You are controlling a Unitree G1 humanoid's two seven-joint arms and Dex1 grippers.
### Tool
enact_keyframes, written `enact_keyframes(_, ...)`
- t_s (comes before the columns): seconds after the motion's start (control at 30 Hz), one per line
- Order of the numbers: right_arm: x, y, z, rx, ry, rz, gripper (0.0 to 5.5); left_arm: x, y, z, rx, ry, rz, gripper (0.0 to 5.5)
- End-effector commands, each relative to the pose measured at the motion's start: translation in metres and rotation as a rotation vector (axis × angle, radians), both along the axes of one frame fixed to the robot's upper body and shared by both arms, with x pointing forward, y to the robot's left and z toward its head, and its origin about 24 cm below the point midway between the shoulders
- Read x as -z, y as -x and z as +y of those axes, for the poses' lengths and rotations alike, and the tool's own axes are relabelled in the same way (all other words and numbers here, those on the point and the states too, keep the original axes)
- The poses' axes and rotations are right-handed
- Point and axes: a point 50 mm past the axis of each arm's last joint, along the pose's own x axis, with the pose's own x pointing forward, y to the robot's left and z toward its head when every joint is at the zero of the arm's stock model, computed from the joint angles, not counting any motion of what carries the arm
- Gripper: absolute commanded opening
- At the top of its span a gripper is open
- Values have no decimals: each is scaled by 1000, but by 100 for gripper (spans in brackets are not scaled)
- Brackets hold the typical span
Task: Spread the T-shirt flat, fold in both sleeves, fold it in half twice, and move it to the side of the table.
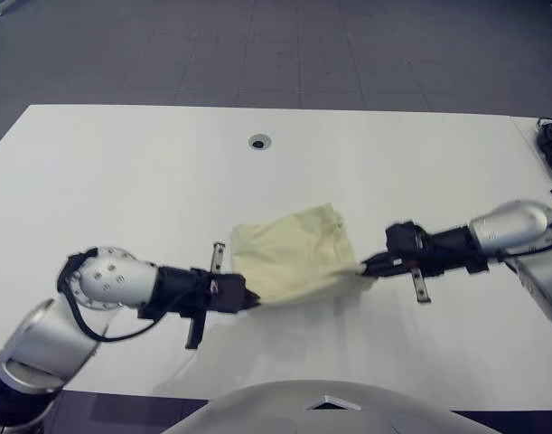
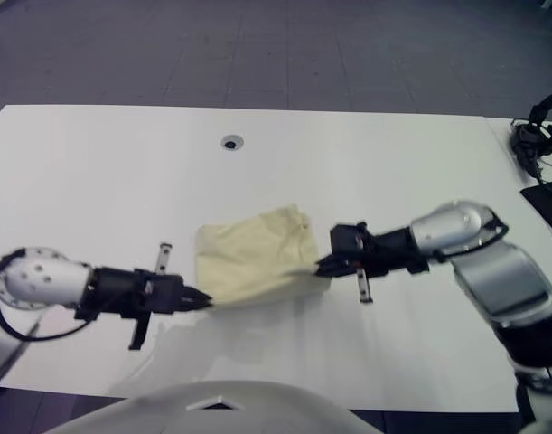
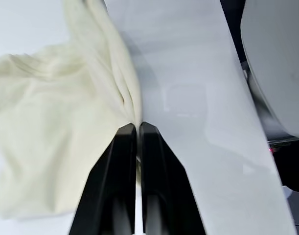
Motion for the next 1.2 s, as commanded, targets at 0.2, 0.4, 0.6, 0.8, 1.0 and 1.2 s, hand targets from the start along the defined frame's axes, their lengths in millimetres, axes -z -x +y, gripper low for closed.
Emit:
enact_keyframes(0.2, 0, -55, 14, 28, 5, -87, 1, -9, -53, 8, -115, 3, -93, 0)
enact_keyframes(0.4, 20, -80, 20, 79, 6, -85, 1, 11, -79, 9, -161, -33, -86, 0)
enact_keyframes(0.6, 40, -97, 22, 201, 14, -173, 52, 26, -98, 12, -273, -64, -159, 52)
enact_keyframes(0.8, 26, -108, 26, 342, -76, -456, 157, -4, -127, 17, -521, 88, -334, 162)
enact_keyframes(1.0, 37, -80, 47, 146, -136, -535, 259, -11, -122, 37, -662, 76, -407, 269)
enact_keyframes(1.2, 79, -72, 45, -63, 57, -655, 369, -18, -116, 37, -795, 165, -445, 383)
